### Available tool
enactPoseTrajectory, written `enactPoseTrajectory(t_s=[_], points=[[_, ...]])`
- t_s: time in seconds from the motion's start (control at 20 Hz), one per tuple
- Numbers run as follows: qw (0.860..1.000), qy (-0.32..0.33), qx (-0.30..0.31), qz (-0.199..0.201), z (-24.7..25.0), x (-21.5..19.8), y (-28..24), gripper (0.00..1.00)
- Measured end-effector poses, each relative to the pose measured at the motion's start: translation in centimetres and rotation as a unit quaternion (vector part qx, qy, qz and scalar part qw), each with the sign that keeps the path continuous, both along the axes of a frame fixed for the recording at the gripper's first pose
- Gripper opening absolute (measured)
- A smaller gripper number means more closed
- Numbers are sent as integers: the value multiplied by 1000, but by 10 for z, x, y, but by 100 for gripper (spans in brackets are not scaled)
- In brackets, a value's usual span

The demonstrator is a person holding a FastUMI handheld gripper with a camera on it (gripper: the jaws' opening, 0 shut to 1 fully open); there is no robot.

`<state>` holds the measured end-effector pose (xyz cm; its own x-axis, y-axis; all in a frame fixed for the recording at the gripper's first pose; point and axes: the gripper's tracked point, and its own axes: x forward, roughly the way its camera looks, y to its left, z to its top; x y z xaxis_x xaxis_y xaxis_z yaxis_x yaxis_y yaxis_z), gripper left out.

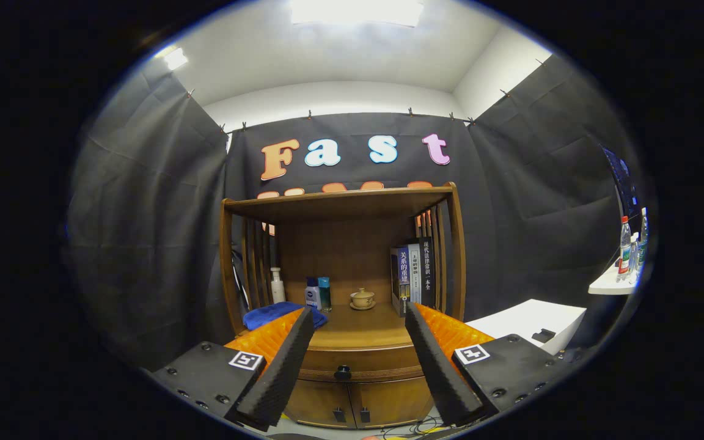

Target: Pull open the drawer, take out the items inside it, and place them on the countertop above the cabinet.

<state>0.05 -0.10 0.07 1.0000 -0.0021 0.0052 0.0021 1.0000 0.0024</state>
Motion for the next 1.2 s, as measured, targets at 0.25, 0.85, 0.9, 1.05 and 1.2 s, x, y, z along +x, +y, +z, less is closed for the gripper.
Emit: enactPoseTrajectory(t_s=[0.25,0.85,0.9,1.05,1.2], points=[[1000,0,0,2,0,0,1,98],[1000,-3,8,5,-2,20,9,98],[1000,1,9,9,-6,26,13,98],[999,25,19,30,-42,51,27,98],[997,44,37,53,-100,90,42,98]])
